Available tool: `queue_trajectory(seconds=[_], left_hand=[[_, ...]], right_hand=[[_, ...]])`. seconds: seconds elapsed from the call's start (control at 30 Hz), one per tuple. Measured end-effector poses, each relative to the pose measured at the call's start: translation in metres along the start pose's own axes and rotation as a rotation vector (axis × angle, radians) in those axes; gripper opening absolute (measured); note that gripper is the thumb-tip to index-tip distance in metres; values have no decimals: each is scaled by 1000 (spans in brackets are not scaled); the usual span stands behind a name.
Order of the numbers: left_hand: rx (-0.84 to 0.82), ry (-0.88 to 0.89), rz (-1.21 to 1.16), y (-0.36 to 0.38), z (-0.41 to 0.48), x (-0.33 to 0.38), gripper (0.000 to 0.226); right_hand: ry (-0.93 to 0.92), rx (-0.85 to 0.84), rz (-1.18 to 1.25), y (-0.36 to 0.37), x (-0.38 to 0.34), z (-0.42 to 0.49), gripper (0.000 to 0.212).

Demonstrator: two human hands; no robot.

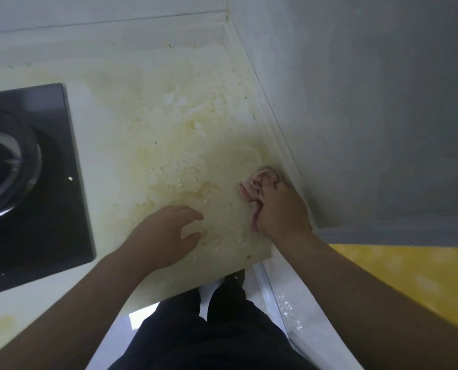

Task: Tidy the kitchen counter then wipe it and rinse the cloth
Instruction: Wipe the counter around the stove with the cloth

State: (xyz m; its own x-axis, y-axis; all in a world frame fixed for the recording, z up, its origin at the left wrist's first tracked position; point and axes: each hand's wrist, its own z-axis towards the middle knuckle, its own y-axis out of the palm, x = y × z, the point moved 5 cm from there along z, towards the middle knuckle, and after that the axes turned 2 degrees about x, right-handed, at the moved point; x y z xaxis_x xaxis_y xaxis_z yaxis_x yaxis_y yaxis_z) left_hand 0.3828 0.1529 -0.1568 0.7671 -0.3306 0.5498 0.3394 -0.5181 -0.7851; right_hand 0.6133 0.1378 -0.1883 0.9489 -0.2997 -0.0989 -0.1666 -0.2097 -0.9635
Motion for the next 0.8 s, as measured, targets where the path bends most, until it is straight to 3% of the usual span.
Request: queue_trajectory(seconds=[0.23,0.43,0.63,0.8], left_hand=[[31,-11,11,-11,-7,-5,36],[55,-3,-18,-18,-9,-4,35],[71,-19,-45,-20,-8,-6,36],[74,-58,-60,-22,-13,-15,36]], right_hand=[[-56,55,-40,-12,-8,31,51],[-304,38,-6,1,-3,-19,42],[-433,206,51,24,10,-76,44],[-494,201,218,43,24,-88,37]])
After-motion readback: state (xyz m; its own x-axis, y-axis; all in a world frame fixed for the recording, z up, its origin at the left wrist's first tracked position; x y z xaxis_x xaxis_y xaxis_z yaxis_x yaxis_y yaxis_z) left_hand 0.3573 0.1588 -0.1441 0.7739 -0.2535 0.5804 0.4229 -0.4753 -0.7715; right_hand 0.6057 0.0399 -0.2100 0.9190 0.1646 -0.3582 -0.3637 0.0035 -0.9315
